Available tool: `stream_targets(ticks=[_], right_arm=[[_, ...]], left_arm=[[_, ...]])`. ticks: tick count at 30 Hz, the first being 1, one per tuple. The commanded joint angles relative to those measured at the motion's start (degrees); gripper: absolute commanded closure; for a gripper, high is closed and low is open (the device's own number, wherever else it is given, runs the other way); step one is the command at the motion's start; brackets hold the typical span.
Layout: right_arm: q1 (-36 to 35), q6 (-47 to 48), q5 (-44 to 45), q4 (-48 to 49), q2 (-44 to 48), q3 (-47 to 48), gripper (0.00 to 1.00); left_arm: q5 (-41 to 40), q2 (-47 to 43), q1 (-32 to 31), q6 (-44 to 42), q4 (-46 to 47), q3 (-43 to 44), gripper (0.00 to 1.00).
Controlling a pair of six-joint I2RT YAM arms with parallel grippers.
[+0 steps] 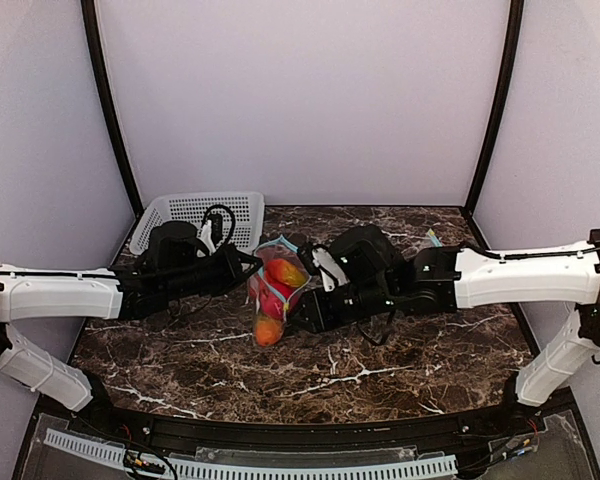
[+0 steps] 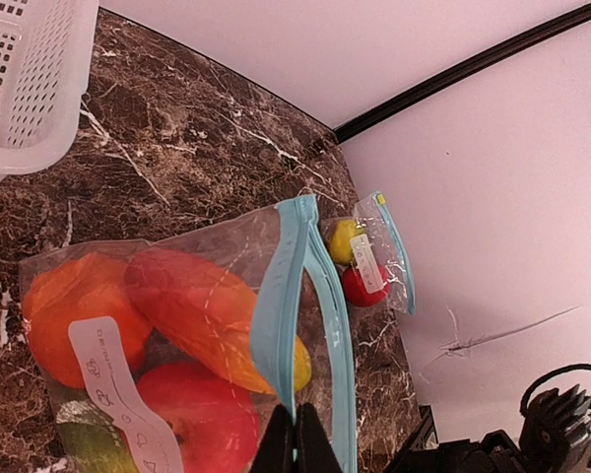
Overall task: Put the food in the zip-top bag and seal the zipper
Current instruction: Pass from the left arm to the right
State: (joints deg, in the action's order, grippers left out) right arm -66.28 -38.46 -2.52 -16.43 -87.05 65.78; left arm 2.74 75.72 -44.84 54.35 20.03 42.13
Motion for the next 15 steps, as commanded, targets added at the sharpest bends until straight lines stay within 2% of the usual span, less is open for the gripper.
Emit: stream_targets(ticks=[1, 10, 15], right_arm=[[-0.5, -1.2, 0.6, 3.0, -2.9, 3.1, 0.69], [-0.9, -1.2, 1.4, 2.1, -6.6, 5.9, 0.67], [-1.0, -1.3, 1.4, 1.4, -8.6, 7.4, 0.73]], left_arm=[[-0.9, -2.3, 0.1, 0.1, 1.4, -1.0, 0.99], [-1.0, -2.2, 0.1, 0.1, 1.5, -1.1, 0.99], [-1.1, -2.2, 0.1, 0.0, 1.4, -1.1, 0.99]])
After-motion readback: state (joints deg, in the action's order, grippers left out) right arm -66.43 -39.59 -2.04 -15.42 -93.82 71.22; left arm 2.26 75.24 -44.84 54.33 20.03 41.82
